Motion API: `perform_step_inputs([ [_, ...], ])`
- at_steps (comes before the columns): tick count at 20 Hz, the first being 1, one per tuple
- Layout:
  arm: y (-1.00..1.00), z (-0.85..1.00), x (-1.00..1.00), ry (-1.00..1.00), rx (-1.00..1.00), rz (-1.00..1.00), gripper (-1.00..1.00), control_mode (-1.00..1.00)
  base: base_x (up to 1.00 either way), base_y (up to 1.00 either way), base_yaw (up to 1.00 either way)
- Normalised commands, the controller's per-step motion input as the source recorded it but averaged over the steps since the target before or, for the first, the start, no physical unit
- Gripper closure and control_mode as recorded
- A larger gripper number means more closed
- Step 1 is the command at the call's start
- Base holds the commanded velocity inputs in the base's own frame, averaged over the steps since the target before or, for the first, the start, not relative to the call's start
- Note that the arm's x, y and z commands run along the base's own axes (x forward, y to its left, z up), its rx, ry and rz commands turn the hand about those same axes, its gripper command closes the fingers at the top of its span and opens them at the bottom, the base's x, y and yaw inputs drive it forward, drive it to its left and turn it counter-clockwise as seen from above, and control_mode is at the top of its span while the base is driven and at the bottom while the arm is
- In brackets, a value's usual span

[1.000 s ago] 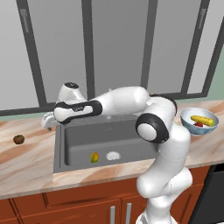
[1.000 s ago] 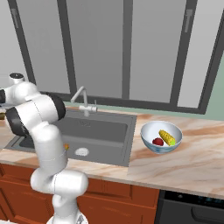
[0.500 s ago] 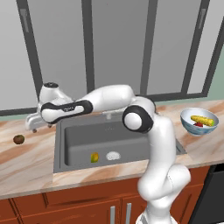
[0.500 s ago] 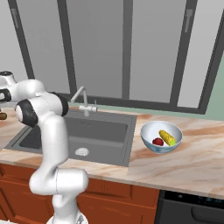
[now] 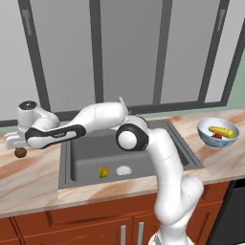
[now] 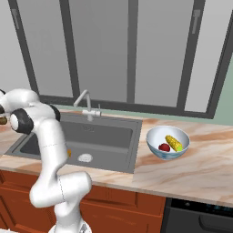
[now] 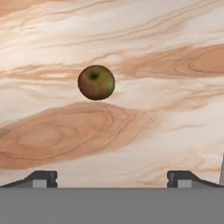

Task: There is a mixed pile of frozen fruits and vegetables on the counter. Locate all the frozen vegetables and place the items in a bowl on the counter. Take all the frozen fruits and defrost them in a running sink.

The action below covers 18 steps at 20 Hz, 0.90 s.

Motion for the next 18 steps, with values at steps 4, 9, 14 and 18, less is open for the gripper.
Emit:
perform_step_inputs([
  [4,-0.05,-0.11,0.44,0.05,0.07,-0.20,-1.00,-1.00,0.00,0.00,0.00],
  [9,-0.04,-0.04,0.63,0.12,0.00,-0.13,-1.00,-1.00,0.00,0.00,0.00],
  [14,0.54,-0.10,0.25,0.18,0.00,-0.06,-1.00,-1.00,0.00,0.00,0.00],
  [18,0.49,-0.11,0.32,0.06,0.00,-0.07,-1.00,-1.00,0.00,0.00,0.00],
])
